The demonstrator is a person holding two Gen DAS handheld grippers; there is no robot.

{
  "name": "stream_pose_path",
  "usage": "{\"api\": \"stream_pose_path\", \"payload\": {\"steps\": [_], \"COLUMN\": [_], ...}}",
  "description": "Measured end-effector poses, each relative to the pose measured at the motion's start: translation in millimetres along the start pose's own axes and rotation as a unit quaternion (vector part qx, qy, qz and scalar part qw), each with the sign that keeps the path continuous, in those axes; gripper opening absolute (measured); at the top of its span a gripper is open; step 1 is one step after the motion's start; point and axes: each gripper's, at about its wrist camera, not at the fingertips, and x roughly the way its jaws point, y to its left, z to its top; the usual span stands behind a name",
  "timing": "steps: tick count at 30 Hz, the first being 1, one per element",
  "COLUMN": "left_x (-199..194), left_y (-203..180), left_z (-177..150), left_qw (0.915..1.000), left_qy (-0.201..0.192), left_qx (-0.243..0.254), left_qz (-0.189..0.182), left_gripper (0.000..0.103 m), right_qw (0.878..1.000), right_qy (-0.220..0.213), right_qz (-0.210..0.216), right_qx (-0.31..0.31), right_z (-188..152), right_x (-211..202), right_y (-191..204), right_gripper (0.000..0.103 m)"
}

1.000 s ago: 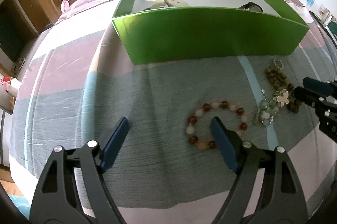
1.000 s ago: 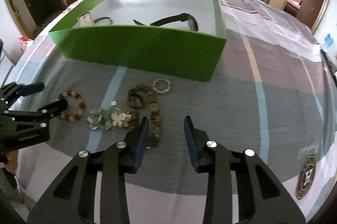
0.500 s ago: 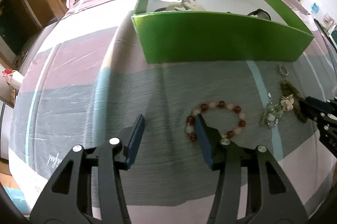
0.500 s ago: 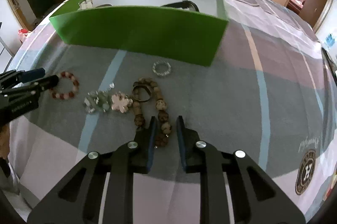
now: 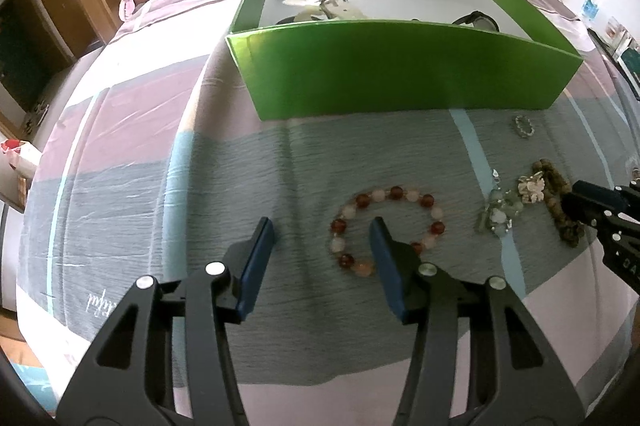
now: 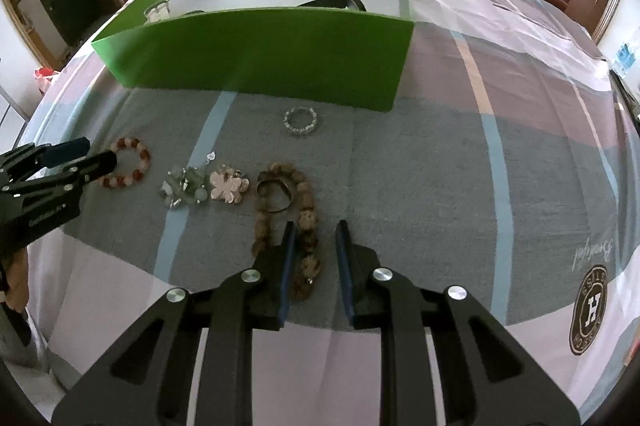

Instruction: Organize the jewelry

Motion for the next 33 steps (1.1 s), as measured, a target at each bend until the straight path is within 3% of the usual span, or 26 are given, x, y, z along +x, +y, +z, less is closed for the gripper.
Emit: {"api": "stream_pose_path", "payload": {"steps": [6,33], "left_x": [2,4], "left_y": [-4,-7], "left_z": [1,2], "left_qw": [1.0000,1.0000], "left_qy": [0.002,-0.002], "left_qx": [0.004,0.005], "left_qz": [-0.002,0.001], "left_gripper": [0.052,0.058], "right_qw": [1.000,0.999], "right_qy": [-0.005,-0.021], "right_qz": [0.002,-0.024], "right_qx": [-0.001,-0.013], "right_z": [2,-1], "right_x": [2,0], "right_y": [0,11], "right_gripper": [0.029,0.029]}}
